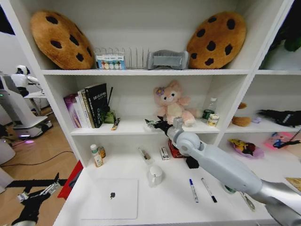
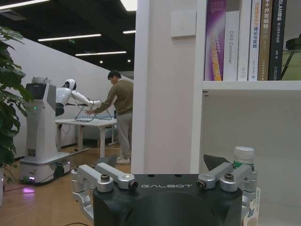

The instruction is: Organize the objects on the table.

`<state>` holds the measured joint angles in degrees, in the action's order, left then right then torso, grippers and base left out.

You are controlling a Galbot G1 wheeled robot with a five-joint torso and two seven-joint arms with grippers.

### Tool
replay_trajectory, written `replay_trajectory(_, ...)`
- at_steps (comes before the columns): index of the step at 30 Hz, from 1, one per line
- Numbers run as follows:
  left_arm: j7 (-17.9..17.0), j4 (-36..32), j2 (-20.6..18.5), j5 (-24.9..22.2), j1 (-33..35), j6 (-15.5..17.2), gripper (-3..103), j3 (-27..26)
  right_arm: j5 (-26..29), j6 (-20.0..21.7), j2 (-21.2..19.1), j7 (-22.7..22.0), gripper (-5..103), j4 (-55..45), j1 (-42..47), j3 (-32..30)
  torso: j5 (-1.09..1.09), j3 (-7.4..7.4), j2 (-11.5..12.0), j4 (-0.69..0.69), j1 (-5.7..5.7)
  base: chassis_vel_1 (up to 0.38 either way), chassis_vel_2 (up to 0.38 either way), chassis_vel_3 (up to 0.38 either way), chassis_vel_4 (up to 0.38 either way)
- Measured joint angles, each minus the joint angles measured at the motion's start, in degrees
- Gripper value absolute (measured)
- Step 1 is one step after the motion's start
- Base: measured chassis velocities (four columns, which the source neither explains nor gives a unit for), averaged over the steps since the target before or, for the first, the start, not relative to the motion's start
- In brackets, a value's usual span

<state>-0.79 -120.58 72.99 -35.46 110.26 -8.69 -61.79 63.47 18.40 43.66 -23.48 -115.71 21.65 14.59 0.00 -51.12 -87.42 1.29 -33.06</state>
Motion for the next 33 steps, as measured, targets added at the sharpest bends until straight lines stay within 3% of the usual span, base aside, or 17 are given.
replay_trajectory(6, -0.2, 0.1, 0.0, 0.2, -0.2, 0.2, 100, 0.1, -5.0, -1.3, -5.9, 1.6, 100, -8.5, 15.5, -13.5, 0.00, 0.00, 0.0, 0.02, 0.00, 0.000, 0.000, 0.000, 0.000)
replay_trajectory(14, -0.3, 0.7, 0.6, 0.8, -0.5, 0.3, 100, 0.2, -11.5, -3.5, -7.7, 3.0, 100, -14.5, 31.2, -24.1, 0.01, 0.00, 0.0, 0.02, 0.00, 0.000, 0.000, 0.000, 0.000)
replay_trajectory(19, -0.3, 0.4, 1.4, 1.1, -0.2, 0.2, 100, 0.3, -15.9, -5.5, -5.6, 3.6, 100, -17.6, 45.3, -37.5, 0.00, 0.00, 0.0, 0.00, 0.00, 0.000, 0.000, 0.000, 0.000)
replay_trajectory(20, -0.3, 0.4, 1.4, 1.1, -0.2, 0.2, 100, 0.3, -15.9, -5.5, -5.6, 3.6, 100, -17.6, 45.3, -37.5, 0.00, 0.00, 0.0, 0.00, 0.00, 0.000, 0.000, 0.000, 0.000)
replay_trajectory(23, -0.3, 0.4, 1.6, 1.4, -0.1, 0.1, 100, 0.3, -18.1, -7.3, -3.0, 4.5, 100, -18.9, 56.6, -45.8, 0.00, 0.00, 0.0, 0.03, 0.01, 0.000, 0.000, 0.000, 0.000)
replay_trajectory(28, -0.3, 0.1, 2.2, 2.2, -0.1, 0.1, 100, 0.8, -21.2, -9.0, 1.1, 4.6, 100, -19.0, 63.4, -50.3, -0.01, 0.00, 0.0, 0.01, 0.01, 0.000, 0.000, 0.000, 0.000)
replay_trajectory(29, -0.3, -0.2, 2.5, 2.3, -0.1, 0.1, 100, 0.9, -23.0, -9.8, 3.9, 4.6, 100, -18.4, 66.5, -51.9, 0.01, 0.00, 0.0, 0.02, 0.01, 0.000, 0.000, 0.000, 0.000)
replay_trajectory(33, -0.2, -0.2, 2.7, 2.4, 0.2, 0.0, 100, 0.8, -25.5, -11.1, 7.7, 4.7, 100, -17.4, 70.9, -53.5, 0.00, 0.00, 0.0, 0.01, 0.01, 0.000, 0.000, 0.000, 0.000)
